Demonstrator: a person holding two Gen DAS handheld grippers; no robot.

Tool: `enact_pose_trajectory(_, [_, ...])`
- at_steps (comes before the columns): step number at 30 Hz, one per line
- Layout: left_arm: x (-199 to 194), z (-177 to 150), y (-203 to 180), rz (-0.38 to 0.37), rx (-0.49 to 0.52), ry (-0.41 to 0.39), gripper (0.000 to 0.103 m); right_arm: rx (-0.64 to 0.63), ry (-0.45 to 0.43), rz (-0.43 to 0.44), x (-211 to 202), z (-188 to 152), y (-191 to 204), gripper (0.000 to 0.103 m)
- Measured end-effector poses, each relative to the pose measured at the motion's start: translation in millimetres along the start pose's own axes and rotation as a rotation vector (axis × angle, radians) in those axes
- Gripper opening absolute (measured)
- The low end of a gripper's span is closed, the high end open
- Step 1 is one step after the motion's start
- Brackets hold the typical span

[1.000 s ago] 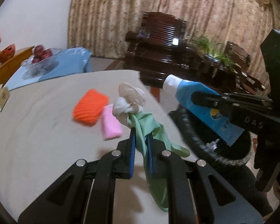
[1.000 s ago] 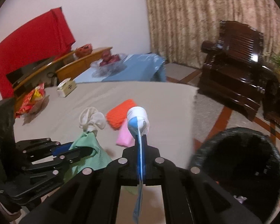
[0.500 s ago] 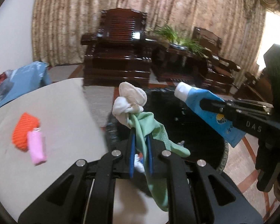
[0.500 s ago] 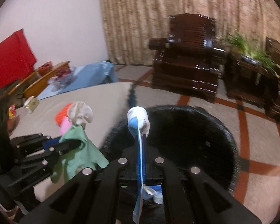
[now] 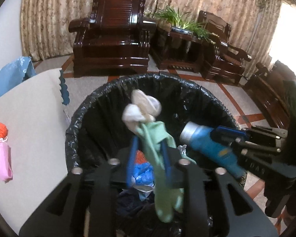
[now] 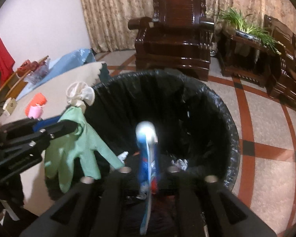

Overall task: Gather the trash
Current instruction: 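Carry the glove and toothpaste tube over the bin and open both tools, then move both open tools back from the bin to the table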

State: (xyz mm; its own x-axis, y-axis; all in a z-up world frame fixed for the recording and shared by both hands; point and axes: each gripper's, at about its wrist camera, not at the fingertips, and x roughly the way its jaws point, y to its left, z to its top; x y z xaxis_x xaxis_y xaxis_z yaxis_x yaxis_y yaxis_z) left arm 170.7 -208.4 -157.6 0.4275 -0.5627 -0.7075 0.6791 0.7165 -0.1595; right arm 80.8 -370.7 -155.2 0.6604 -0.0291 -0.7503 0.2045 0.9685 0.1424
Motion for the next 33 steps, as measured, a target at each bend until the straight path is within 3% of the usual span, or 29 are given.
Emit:
enact_pose_trajectory(1, [-1,-1,2,-0.002,-0.006,-0.001,0.044,-0.001,-0.001,-0.006,0,-2,0,0.044])
enact_pose_trajectory(3, [-7,-3,5,-0.003,-0.012,-0.014,0.051,0.003,-0.018,-0.021,-4,-6,-2,0.055])
enact_pose_trajectory(5, [-14,-6,9,0.021,-0.015,-0.026,0.06,0.004,-0.039,-0.032,-9,-7,-2,0.078])
enact_pose_trajectory(8, [-28,-7,16,0.055,-0.033,-0.055,0.078,-0.006,-0.108,-0.066,-25,-5,2,0.096])
enact_pose_trajectory(10, [-39,-11,24,0.072,-0.051,-0.079,0.088,-0.011,-0.141,-0.067,-33,-3,6,0.097])
enact_pose_trajectory(20, [-38,-7,25,0.068,-0.043,-0.057,0.088,-0.005,-0.165,-0.053,-45,2,12,0.097])
enact_pose_trajectory(33, [-12,-27,18,0.026,-0.041,0.062,0.088,0.017,-0.162,-0.051,-44,5,7,0.097])
